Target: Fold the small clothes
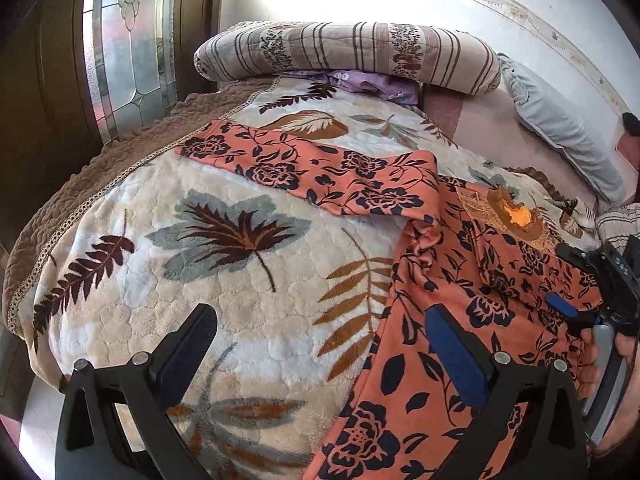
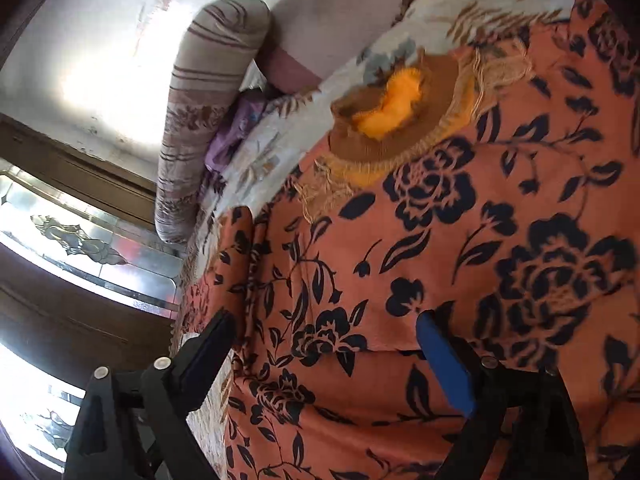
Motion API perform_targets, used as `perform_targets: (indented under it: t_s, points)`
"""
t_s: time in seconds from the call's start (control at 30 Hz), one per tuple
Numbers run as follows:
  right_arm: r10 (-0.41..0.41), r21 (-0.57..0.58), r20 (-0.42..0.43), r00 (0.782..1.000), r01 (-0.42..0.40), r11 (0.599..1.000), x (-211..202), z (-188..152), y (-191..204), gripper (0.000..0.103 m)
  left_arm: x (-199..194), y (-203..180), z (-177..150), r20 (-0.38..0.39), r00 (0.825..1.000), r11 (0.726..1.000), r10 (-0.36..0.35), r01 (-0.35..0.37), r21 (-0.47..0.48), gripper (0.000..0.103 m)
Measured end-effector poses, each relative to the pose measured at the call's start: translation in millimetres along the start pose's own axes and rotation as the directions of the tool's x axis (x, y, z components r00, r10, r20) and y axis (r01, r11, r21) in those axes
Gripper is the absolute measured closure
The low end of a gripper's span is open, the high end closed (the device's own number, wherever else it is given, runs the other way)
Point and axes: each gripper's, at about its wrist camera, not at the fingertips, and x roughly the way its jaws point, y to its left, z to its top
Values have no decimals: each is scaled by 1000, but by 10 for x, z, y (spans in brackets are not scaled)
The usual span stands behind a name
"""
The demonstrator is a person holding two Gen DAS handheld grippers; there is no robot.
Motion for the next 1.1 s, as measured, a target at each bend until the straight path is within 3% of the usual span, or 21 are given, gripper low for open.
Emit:
perform_targets:
  t_s: [0.1, 0.2, 0.3, 0.37, 0.4, 0.47, 0.53, 0.63, 0.7, 0.8, 0.87, 0.97, 1.0, 1.03, 1.1]
  points:
    - [-15, -78, 97, 995, 23, 997, -578, 51, 29, 9, 77, -280, 131, -35, 995, 995, -96, 97, 25, 0]
    - [-52, -114, 162, 985, 71, 991, -1031, 22, -86, 9, 219, -695, 292, -93, 969, 972, -228, 233, 43, 0]
    - [-73, -88, 187, 980, 90, 992, -1217, 33, -249, 9, 572, -1162, 477, -213, 912, 931, -351, 365, 27, 0]
    - [-86, -68, 199, 976, 101, 993, -1340, -69, -383, 9, 879, -1395, 598, -280, 864, 904, -418, 428, -30, 0]
    - [-90, -62, 203, 975, 104, 993, -1387, -112, -438, 9, 1047, -1489, 648, -305, 846, 896, -438, 439, -69, 0]
    - [-99, -57, 205, 974, 113, 992, -1455, -189, -543, 9, 1338, -1630, 693, -344, 828, 894, -443, 435, -107, 2]
    - [-97, -49, 209, 973, 109, 993, -1497, -206, -623, 9, 1598, -1707, 691, -384, 824, 908, -417, 397, -133, 18]
    - [-86, -34, 223, 971, 96, 995, -1519, -178, -714, 9, 1904, -1711, 617, -456, 773, 897, -442, 383, -220, 40]
    - [-82, -15, 221, 972, 87, 996, -1504, -168, -782, 9, 1945, -1661, 620, -439, 775, 890, -454, 369, -269, 42]
    - [-78, -9, 225, 971, 82, 997, -1499, -152, -824, 9, 1953, -1699, 662, -459, 801, 923, -384, 330, -196, 97]
    - [-89, -15, 231, 969, 95, 995, -1500, -149, -832, 9, 1871, -1654, 679, -431, 819, 925, -379, 330, -187, 98]
    - [-104, -2, 241, 965, 107, 994, -1521, -140, -860, 9, 1452, -1622, 811, -252, 906, 940, -341, 326, -101, 98]
    - [-110, 0, 249, 962, 114, 994, -1543, -133, -861, 9, 1324, -1577, 833, -205, 920, 943, -334, 322, -90, 98]
    - [-111, 2, 255, 960, 115, 993, -1566, -117, -857, 9, 1273, -1536, 827, -193, 924, 943, -331, 320, -89, 98]
    - [-99, 12, 267, 959, 100, 995, -1608, -54, -845, 9, 1330, -1497, 746, -216, 933, 958, -288, 281, -59, 98]
